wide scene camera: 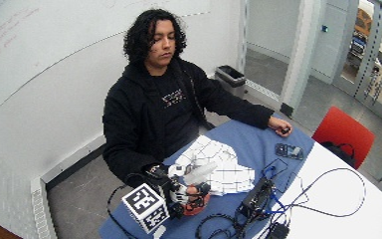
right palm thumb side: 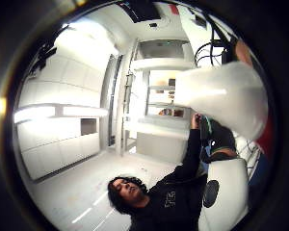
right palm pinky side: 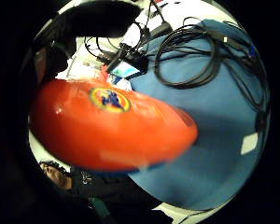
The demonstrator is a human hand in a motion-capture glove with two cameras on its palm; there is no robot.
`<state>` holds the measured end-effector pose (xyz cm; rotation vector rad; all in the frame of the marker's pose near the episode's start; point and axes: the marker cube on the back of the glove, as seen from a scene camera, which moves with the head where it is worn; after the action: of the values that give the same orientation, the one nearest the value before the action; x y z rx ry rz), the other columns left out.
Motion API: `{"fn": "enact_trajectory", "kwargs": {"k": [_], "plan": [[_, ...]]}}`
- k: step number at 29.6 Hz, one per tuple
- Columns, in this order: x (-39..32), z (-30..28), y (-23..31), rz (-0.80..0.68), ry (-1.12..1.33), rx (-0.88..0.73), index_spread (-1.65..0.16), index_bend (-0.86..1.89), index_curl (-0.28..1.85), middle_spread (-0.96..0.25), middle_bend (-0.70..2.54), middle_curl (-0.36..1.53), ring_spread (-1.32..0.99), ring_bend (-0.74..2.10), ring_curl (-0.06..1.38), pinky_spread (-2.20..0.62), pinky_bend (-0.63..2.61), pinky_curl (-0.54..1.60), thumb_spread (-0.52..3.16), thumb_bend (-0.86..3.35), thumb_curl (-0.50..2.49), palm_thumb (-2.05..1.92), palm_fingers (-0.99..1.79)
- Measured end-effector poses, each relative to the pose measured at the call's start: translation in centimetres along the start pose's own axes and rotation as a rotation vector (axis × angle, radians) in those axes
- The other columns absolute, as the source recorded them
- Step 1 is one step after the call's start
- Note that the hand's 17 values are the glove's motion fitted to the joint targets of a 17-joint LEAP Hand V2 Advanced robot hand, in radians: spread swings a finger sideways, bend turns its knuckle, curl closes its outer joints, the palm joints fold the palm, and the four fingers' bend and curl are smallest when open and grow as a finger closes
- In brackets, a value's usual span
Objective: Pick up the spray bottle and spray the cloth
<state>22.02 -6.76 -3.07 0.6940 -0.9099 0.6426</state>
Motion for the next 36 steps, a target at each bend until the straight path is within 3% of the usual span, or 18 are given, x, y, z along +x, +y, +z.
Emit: {"fn": "enact_trajectory", "kwargs": {"k": [8, 17, 29, 36], "plan": [[0.8, 0.6, -2.6, -0.115, 0.027, -0.016, -0.26, 0.18, 0.37, -0.14, 0.33, 0.43, -0.18, 0.45, 0.40, -0.15, 0.34, 0.35, 0.75, 0.07, 0.47, 0.96, 1.26], [1.1, -0.7, -1.9, -0.069, 0.015, -0.295, -0.26, 0.19, 0.41, -0.19, 0.39, 0.47, -0.23, 0.44, 0.42, -0.25, 0.38, 0.38, 0.53, 0.01, 0.54, 1.03, 1.30], [0.6, 0.1, -2.7, -0.132, 0.021, -0.498, -0.27, 0.23, 0.47, -0.18, 0.43, 0.50, -0.21, 0.42, 0.43, -0.23, 0.37, 0.38, 0.47, -0.02, 0.61, 1.06, 1.24], [0.9, 0.4, -3.2, -0.113, 0.007, -0.445, -0.28, 0.25, 0.51, -0.20, 0.50, 0.53, -0.22, 0.53, 0.47, -0.26, 0.35, 0.39, 0.42, -0.03, 0.64, 1.03, 1.38]]}}
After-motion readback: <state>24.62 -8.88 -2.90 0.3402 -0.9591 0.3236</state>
